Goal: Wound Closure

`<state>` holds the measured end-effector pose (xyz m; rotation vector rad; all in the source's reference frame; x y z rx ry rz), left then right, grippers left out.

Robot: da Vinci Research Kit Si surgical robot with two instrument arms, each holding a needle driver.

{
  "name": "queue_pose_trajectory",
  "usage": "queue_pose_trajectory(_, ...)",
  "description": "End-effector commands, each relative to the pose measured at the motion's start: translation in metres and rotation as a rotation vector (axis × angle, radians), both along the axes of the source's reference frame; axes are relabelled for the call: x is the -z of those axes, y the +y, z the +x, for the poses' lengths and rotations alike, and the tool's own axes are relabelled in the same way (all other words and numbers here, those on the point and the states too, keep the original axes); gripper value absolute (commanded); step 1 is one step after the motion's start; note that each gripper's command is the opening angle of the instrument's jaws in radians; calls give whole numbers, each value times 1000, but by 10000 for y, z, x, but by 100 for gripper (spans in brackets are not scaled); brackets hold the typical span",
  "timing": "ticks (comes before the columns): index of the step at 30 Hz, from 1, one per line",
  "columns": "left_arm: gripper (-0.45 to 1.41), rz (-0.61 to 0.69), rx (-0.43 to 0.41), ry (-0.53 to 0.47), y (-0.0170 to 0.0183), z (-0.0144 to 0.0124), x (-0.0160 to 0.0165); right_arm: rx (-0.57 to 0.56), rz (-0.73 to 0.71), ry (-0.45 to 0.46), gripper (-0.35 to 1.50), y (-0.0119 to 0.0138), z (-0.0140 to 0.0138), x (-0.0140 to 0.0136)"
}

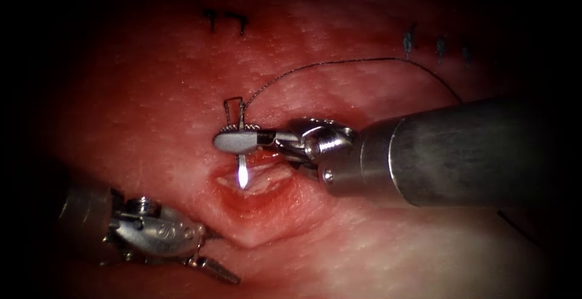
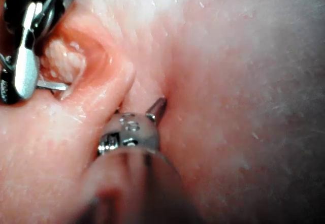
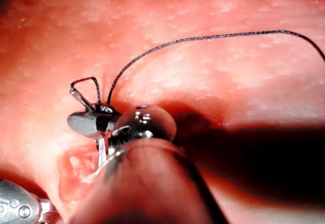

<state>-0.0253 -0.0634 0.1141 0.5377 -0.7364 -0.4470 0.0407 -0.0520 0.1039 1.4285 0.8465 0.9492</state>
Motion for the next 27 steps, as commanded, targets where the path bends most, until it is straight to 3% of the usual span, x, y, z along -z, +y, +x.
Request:
queue_pose_trajectory(1, 57, 3, -1, -1, -11, -4, -4, 39, 73, -7, -35, -9, 6, -9)
queue_pose_trajectory(15, 57, 1, -1, 0, -11, -2, -4, 66, 117, 4, -35, -30, 6, 4)
queue_pose_trajectory(27, 57, 0, -1, 1, -12, -2, -5, 91, 181, -6, -35, -39, -9, 5)
